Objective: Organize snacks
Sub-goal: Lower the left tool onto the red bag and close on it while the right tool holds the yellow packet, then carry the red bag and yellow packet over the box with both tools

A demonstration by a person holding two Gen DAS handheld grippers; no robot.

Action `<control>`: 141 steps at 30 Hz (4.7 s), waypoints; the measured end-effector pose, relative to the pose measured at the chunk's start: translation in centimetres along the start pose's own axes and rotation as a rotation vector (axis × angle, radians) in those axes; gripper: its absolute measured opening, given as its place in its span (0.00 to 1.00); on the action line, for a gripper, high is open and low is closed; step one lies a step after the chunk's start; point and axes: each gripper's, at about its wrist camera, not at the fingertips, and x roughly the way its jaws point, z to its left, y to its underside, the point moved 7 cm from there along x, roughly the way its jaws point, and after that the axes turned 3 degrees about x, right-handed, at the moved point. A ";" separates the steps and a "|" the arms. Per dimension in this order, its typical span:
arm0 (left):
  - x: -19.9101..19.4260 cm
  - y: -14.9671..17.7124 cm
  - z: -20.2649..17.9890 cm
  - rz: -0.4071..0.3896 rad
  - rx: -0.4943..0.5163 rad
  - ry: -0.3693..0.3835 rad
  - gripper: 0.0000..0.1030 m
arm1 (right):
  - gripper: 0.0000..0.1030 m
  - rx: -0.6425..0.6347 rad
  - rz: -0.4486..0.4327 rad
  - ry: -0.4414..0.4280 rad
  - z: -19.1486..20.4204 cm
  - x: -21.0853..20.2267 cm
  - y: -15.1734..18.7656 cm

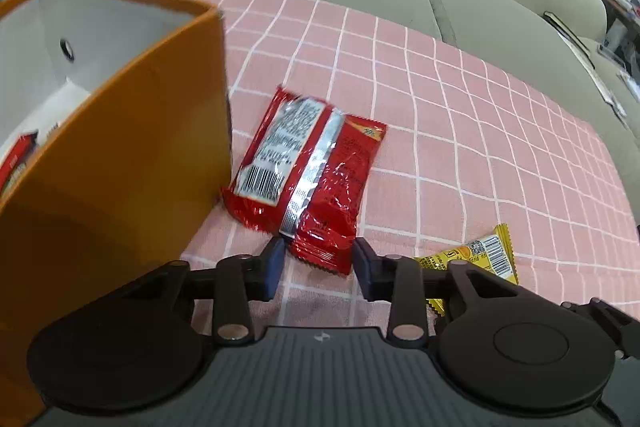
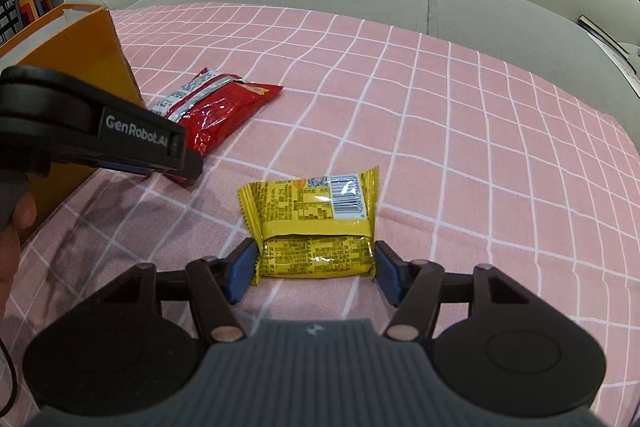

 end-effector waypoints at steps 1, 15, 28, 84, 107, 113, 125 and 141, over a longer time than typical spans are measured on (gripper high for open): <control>0.0 -0.1 0.2 0.003 -0.005 0.003 0.30 | 0.58 0.002 0.001 0.000 0.0 0.0 0.0; -1.5 1.6 0.9 0.089 0.010 0.037 0.05 | 0.57 0.004 0.018 0.019 0.8 -0.7 0.4; -7.9 9.0 3.2 0.232 0.004 0.057 0.05 | 0.57 0.069 0.095 -0.013 4.1 -5.5 5.3; -8.6 10.9 2.1 0.151 0.416 0.017 0.80 | 0.63 0.522 0.200 -0.013 5.0 -5.8 7.7; -6.1 11.5 1.8 0.194 0.386 -0.014 0.91 | 0.72 0.198 0.175 0.146 7.4 -1.8 6.2; -6.1 11.6 1.7 0.174 0.407 -0.007 0.87 | 0.56 0.151 0.139 0.103 6.5 -2.9 6.6; -6.3 11.4 1.7 0.151 0.402 -0.007 0.78 | 0.54 0.157 0.122 0.040 5.2 -3.6 7.0; -15.7 9.7 2.2 -0.001 0.331 0.069 0.78 | 0.53 0.196 -0.003 0.000 6.1 -11.7 6.3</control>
